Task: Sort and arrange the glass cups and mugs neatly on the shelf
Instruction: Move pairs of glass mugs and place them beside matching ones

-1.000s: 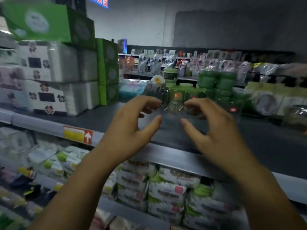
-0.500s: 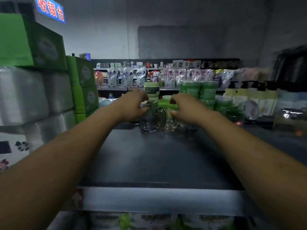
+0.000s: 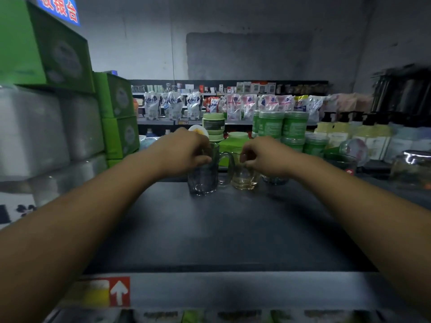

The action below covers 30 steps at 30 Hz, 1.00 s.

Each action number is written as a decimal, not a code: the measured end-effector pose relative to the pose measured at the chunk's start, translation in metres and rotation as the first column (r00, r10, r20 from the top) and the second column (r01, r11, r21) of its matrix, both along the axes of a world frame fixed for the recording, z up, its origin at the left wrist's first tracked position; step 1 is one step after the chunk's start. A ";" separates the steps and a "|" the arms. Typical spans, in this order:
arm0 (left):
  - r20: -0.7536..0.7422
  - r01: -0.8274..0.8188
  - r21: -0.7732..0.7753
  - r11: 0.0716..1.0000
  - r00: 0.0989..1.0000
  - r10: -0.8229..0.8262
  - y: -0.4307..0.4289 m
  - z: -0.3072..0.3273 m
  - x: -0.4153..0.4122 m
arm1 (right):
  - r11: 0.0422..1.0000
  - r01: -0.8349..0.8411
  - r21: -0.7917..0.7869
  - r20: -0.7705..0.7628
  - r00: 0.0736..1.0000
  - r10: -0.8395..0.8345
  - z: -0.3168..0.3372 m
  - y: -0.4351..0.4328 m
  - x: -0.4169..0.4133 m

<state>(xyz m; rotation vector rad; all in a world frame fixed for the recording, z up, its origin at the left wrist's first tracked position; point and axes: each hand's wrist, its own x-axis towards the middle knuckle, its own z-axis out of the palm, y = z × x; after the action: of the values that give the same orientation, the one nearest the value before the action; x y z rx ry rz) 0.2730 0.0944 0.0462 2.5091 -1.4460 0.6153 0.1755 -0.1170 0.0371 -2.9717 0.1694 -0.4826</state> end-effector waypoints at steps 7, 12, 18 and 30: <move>0.135 -0.013 -0.089 0.996 0.991 0.025 0.032 -0.003 -0.043 | 0.996 -0.064 -0.054 0.059 0.996 0.068 0.008 0.028 -0.052; 0.042 0.022 -0.298 0.954 0.999 -0.010 0.050 -0.023 -0.046 | 0.994 -0.103 0.020 0.218 0.971 0.097 -0.002 0.024 -0.088; -0.682 -0.191 -0.284 0.940 0.729 -0.058 0.043 -0.040 -0.047 | 0.789 -0.061 0.612 0.083 0.997 0.013 -0.020 -0.002 -0.084; -0.613 -0.144 -0.480 0.865 0.761 -0.214 0.032 -0.050 -0.039 | 0.632 -0.168 0.757 0.216 0.976 0.001 -0.037 -0.005 -0.075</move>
<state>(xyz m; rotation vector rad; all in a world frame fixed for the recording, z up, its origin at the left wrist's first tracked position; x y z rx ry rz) 0.2344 0.1262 -0.0036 1.9583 -0.9067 0.0477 0.1005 -0.1224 -0.0002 -2.0489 0.1605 -0.5172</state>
